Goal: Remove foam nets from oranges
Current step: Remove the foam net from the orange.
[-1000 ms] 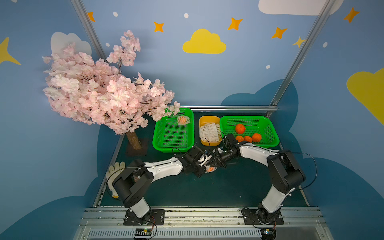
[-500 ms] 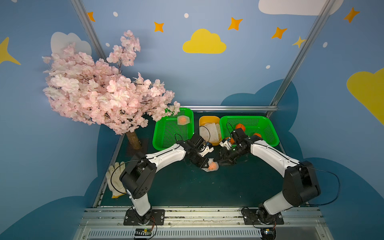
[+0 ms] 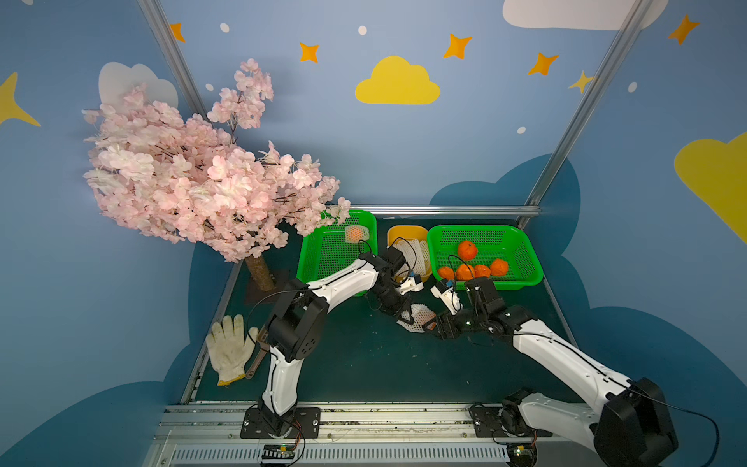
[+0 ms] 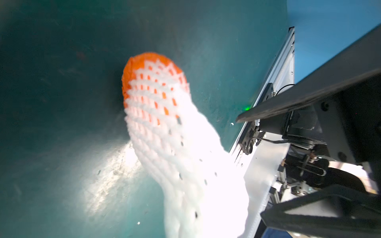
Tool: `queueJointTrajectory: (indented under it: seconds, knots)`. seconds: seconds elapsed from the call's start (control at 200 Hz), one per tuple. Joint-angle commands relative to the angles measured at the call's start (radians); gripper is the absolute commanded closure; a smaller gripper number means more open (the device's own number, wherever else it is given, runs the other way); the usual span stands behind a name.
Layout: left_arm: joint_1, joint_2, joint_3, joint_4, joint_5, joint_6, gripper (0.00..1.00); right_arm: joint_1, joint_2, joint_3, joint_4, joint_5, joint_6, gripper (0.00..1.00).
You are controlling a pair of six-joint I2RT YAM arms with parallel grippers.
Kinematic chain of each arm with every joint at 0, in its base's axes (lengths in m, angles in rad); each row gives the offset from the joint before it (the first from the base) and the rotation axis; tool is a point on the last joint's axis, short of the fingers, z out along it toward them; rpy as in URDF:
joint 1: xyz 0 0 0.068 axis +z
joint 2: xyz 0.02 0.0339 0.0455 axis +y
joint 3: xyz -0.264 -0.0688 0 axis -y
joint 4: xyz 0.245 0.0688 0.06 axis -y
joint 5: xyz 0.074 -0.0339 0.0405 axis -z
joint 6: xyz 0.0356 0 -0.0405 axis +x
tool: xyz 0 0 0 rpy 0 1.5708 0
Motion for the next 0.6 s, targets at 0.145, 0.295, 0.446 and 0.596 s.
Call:
queueJointTrajectory:
  seconds: [0.145,0.295,0.446,0.596]
  knots:
    - [0.011,0.018,0.069,-0.095,0.098,0.005,0.97,-0.001,0.054,0.018,0.096,0.153,-0.052,0.29]
    - [0.011,0.028,0.100,-0.148,0.132,0.050,0.97,-0.003,0.131,0.087,0.076,0.128,-0.136,0.28]
    - [0.014,0.042,0.118,-0.237,0.059,0.116,0.97,-0.007,0.167,0.116,0.062,0.042,-0.242,0.27]
    - [0.019,0.040,0.137,-0.284,0.057,0.169,0.97,-0.017,0.191,0.146,0.039,-0.023,-0.332,0.27]
